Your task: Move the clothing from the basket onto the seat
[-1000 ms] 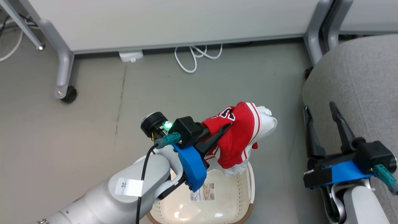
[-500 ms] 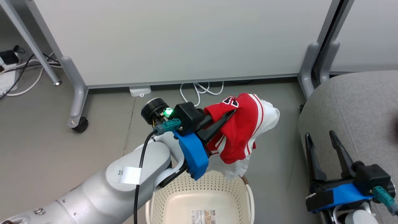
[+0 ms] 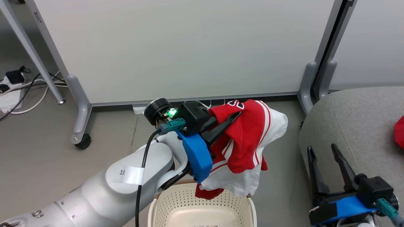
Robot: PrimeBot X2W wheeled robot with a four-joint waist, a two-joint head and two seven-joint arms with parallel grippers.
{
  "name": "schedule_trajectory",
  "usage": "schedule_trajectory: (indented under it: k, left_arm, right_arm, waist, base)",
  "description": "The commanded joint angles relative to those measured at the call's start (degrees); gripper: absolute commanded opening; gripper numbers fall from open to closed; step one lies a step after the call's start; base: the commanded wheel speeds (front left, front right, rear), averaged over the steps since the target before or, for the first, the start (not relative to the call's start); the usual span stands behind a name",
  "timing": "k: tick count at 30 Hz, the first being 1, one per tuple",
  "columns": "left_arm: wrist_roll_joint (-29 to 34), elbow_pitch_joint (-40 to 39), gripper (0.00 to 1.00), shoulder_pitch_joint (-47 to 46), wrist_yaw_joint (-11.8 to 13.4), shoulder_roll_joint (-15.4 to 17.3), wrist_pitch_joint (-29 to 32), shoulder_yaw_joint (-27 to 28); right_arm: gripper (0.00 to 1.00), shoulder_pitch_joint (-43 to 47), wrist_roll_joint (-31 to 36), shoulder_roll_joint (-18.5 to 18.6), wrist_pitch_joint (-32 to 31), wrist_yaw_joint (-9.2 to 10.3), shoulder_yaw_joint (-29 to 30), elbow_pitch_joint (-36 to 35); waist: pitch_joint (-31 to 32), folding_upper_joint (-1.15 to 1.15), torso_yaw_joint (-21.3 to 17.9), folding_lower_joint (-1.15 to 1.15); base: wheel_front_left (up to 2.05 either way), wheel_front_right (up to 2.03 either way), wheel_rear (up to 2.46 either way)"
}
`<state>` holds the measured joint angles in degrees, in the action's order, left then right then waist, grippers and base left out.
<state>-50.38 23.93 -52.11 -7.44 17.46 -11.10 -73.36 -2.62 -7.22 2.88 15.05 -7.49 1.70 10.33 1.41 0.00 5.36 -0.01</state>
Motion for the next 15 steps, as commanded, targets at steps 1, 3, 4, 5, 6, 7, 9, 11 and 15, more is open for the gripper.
schedule_trajectory:
  k: [1,3,4,5,6,7,9,11,15]
  left_arm:
    - [-0.17,-0.10,0.00,0.01,-0.03,0.23,0.23,-0.09]
    - [-0.30,-0.06,0.00,0.18,-0.03,0.21,0.22,-0.09]
    - [-0.34,0.00,0.00,0.25,-0.03,0.21,0.19,-0.09]
    - [-0.31,0.10,0.00,0.31,-0.03,0.21,0.16,-0.09]
    - [-0.24,0.20,0.00,0.36,-0.03,0.21,0.17,-0.09]
    - [-0.19,0.30,0.00,0.39,-0.03,0.23,0.15,-0.09]
    - [-0.19,0.58,0.00,0.34,-0.03,0.25,-0.01,-0.09]
    - [-0.07,0.91,0.00,0.21,-0.03,0.22,-0.19,-0.09]
    - [0.28,1.41,0.00,0.06,-0.03,-0.14,-0.41,-0.09]
  right_arm:
    - [1.00,0.80,-0.35,0.01,0.19,-0.01,-0.36,-0.41]
    - [1.00,0.80,-0.15,0.01,0.19,-0.01,-1.07,-0.93]
    - [1.00,0.83,-0.06,0.01,0.19,-0.01,-1.49,-1.13]
    - [1.00,0.81,-0.09,0.01,0.20,-0.01,-1.98,-1.48]
    - [1.00,0.80,-0.20,0.01,0.19,-0.01,-2.50,-1.79]
    - [1.00,0.82,-0.38,0.01,0.19,-0.01,-3.07,-2.05]
    - [1.00,0.85,-0.63,0.01,0.20,-0.01,-4.43,-2.78]
    - [1.00,0.90,-0.62,0.01,0.19,-0.01,-5.93,-3.32]
    - [1.00,0.82,-0.76,0.01,0.19,-0.01,-10.00,-4.03]
  waist:
    - [0.02,0.00,0.02,0.01]
    - [-0.04,0.00,0.07,0.01]
    - [-0.08,0.00,0.09,0.01]
    - [-0.12,0.00,0.10,0.01]
    - [-0.17,0.00,0.11,0.01]
    - [-0.23,0.00,0.10,0.01]
    - [-0.38,0.00,0.11,0.01]
    - [-0.56,0.00,0.12,0.01]
    - [-0.89,0.00,0.24,0.01]
  base:
    - [0.00,0.00,0.00]
    - [0.00,0.00,0.00]
    - [0.00,0.00,0.00]
    - [0.00,0.00,0.00]
    - [0.00,0.00,0.00]
    - [0.00,0.00,0.00]
    - [0.00,0.00,0.00]
    - [0.00,0.00,0.00]
    - [0.00,0.00,0.00]
